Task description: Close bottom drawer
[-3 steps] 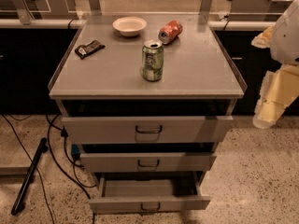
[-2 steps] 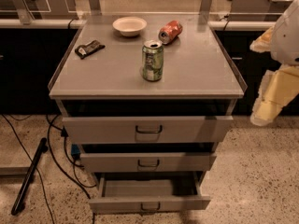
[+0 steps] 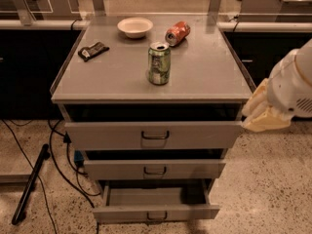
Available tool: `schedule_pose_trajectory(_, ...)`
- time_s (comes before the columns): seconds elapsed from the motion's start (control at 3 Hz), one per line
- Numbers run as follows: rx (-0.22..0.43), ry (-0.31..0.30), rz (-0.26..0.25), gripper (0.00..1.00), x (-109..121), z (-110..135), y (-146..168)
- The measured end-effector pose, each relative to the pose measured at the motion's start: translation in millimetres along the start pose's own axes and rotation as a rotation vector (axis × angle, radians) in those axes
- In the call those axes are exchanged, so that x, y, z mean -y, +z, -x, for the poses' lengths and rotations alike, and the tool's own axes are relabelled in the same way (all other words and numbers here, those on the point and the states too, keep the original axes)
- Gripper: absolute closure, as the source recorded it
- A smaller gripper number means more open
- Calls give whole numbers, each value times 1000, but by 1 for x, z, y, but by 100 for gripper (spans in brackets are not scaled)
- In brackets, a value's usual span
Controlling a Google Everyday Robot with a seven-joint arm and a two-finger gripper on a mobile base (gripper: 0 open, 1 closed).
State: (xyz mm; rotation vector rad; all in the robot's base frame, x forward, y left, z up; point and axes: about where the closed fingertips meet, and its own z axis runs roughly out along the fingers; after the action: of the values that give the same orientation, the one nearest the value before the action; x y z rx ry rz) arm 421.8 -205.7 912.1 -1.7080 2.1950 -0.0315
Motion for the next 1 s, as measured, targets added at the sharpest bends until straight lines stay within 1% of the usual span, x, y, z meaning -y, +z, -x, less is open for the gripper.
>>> schedule_pose_trajectory(0.33,11,4,57,97,-38,-23,69)
schedule_pose_trajectory(0.67,3,4,69,100,-43,-24,70)
schedule_pose_trajectory(1.0,12,8,78,100,-44,-24,72)
